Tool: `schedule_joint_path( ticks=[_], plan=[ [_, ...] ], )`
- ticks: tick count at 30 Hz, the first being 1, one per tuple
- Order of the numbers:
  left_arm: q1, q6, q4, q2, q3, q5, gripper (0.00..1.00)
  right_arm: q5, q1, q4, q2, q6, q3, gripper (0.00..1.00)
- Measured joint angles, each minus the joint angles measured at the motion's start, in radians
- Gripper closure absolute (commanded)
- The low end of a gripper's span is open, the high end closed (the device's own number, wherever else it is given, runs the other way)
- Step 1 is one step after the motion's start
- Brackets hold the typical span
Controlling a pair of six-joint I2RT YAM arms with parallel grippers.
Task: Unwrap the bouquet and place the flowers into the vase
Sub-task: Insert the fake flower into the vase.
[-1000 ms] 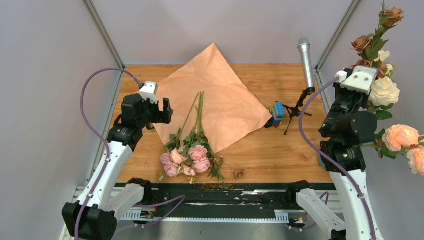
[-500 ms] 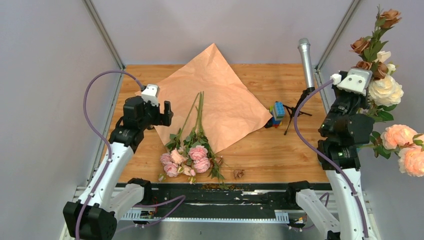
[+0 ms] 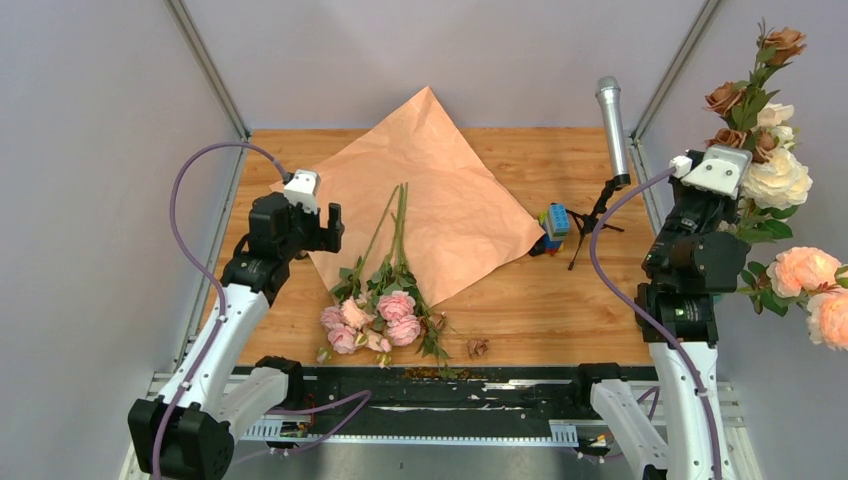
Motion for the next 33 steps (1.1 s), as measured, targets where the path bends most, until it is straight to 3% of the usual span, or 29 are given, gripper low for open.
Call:
schedule_joint_path(
  ticks=[14, 33],
  plan=[
    [0.0, 0.005, 0.005, 0.033, 0.0, -0.006, 0.0, -0.042, 0.0, -0.145, 0.001, 0.158, 0.082, 1.0],
    [0.001, 0.005, 0.005, 0.033, 0.0, -0.003, 0.0, 0.05, -0.001, -0.192, 0.005, 0.168, 0.103, 1.0]
  ],
)
